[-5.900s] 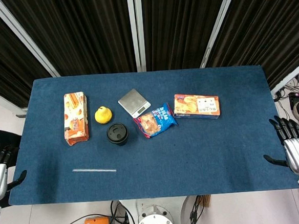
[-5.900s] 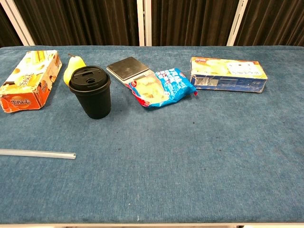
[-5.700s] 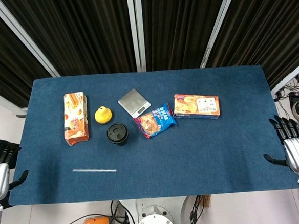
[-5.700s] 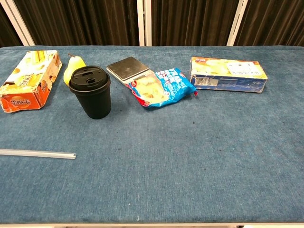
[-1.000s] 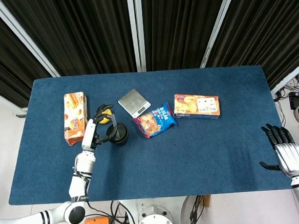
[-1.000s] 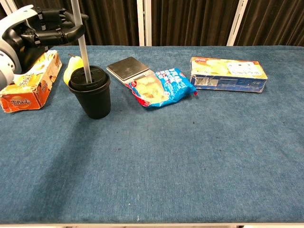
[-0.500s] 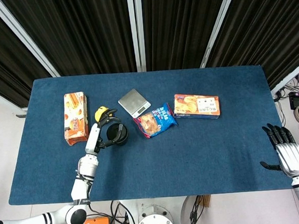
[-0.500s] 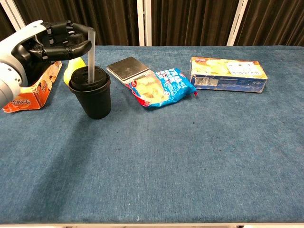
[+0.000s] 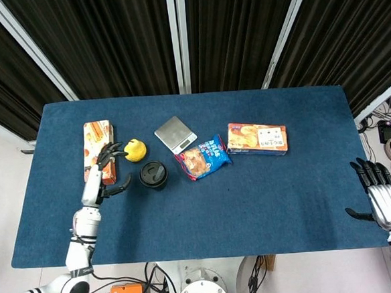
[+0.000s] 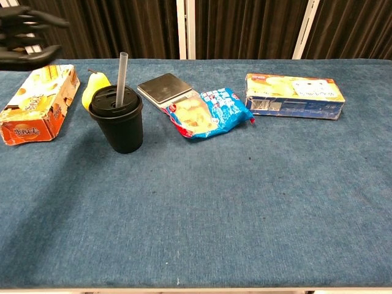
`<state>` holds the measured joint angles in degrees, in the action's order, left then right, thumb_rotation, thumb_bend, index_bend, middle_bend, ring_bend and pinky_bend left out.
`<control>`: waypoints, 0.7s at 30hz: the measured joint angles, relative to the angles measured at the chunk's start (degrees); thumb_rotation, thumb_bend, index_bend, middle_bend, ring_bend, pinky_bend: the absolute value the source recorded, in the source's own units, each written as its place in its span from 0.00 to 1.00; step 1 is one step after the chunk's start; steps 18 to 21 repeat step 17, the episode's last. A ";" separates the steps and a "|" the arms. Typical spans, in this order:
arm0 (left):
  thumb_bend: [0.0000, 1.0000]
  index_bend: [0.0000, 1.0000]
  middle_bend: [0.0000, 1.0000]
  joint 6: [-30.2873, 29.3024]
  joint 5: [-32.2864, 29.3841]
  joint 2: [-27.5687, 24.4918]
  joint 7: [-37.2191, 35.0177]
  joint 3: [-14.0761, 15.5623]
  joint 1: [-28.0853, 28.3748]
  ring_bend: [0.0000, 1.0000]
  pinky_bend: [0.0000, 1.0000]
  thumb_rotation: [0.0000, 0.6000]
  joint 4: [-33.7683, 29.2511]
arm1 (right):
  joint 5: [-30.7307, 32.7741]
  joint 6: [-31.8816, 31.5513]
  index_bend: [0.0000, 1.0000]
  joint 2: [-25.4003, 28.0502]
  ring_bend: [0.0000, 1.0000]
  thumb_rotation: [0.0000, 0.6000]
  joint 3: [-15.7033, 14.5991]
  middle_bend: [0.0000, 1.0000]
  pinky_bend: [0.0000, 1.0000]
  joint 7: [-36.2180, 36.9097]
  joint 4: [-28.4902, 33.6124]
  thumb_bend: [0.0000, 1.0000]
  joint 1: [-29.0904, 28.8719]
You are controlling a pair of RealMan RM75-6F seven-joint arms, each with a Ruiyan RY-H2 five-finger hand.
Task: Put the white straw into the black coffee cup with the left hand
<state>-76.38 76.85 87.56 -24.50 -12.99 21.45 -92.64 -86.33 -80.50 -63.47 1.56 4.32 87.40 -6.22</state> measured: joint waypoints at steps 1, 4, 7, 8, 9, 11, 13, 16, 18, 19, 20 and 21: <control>0.28 0.30 0.14 -0.40 -0.01 -1.66 1.07 0.40 -0.73 0.00 0.00 1.00 0.07 | -0.08 -0.49 0.00 0.12 0.00 1.00 0.10 0.07 0.03 0.29 -0.03 0.20 0.16; 0.27 0.30 0.15 -2.29 -0.25 -7.37 5.51 1.88 -3.75 0.00 0.00 1.00 0.84 | -0.30 -1.79 0.00 0.30 0.00 1.00 0.36 0.07 0.03 1.45 -0.33 0.20 0.60; 0.26 0.29 0.15 -4.61 -0.19 -11.67 10.28 3.85 -6.83 0.00 0.00 1.00 3.31 | -1.01 -2.83 0.00 0.28 0.00 1.00 0.53 0.07 0.03 2.92 -0.82 0.20 0.80; 0.26 0.29 0.15 -5.10 -0.09 -12.67 11.72 4.57 -7.60 0.00 0.00 1.00 4.15 | -1.36 -3.03 0.00 0.25 0.00 1.00 0.54 0.07 0.03 3.40 -1.02 0.20 0.82; 0.24 0.28 0.15 -5.61 0.09 -13.95 13.66 5.66 -8.63 0.00 0.00 1.00 5.11 | -1.71 -3.20 0.00 0.24 0.00 1.00 0.53 0.07 0.03 3.87 -1.21 0.20 0.83; 0.22 0.27 0.15 -6.22 0.37 -15.91 16.40 7.61 -10.39 0.00 0.00 1.00 6.15 | -2.40 -3.60 0.00 0.21 0.00 1.00 0.47 0.07 0.03 4.83 -1.58 0.20 0.86; 0.20 0.26 0.15 -7.11 0.76 -17.98 18.35 9.88 -12.69 0.00 0.00 1.00 6.75 | -2.97 -4.10 0.00 0.15 0.00 1.00 0.41 0.07 0.03 5.54 -1.78 0.20 0.90; 0.20 0.26 0.15 -9.10 1.32 -19.41 18.94 12.10 -15.86 0.00 0.00 1.00 7.29 | -3.75 -4.60 0.00 -0.12 0.00 1.00 0.26 0.07 0.03 5.74 -1.91 0.20 0.94; 0.20 0.26 0.15 -9.68 1.47 -19.67 18.89 12.62 -16.75 0.00 0.00 1.00 7.45 | -3.92 -4.65 0.00 -0.21 0.00 1.00 0.21 0.07 0.03 5.63 -1.89 0.20 0.93; 0.20 0.26 0.15 -9.68 1.47 -19.67 18.89 12.62 -16.75 0.00 0.00 1.00 7.45 | -3.92 -4.65 0.00 -0.21 0.00 1.00 0.21 0.07 0.03 5.63 -1.89 0.20 0.93; 0.20 0.26 0.15 -9.68 1.47 -19.67 18.89 12.62 -16.75 0.00 0.00 1.00 7.45 | -3.92 -4.65 0.00 -0.21 0.00 1.00 0.21 0.07 0.03 5.63 -1.89 0.20 0.93; 0.20 0.26 0.15 -9.68 1.47 -19.67 18.89 12.62 -16.75 0.00 0.00 1.00 7.45 | -3.92 -4.65 0.00 -0.21 0.00 1.00 0.21 0.07 0.03 5.63 -1.89 0.20 0.93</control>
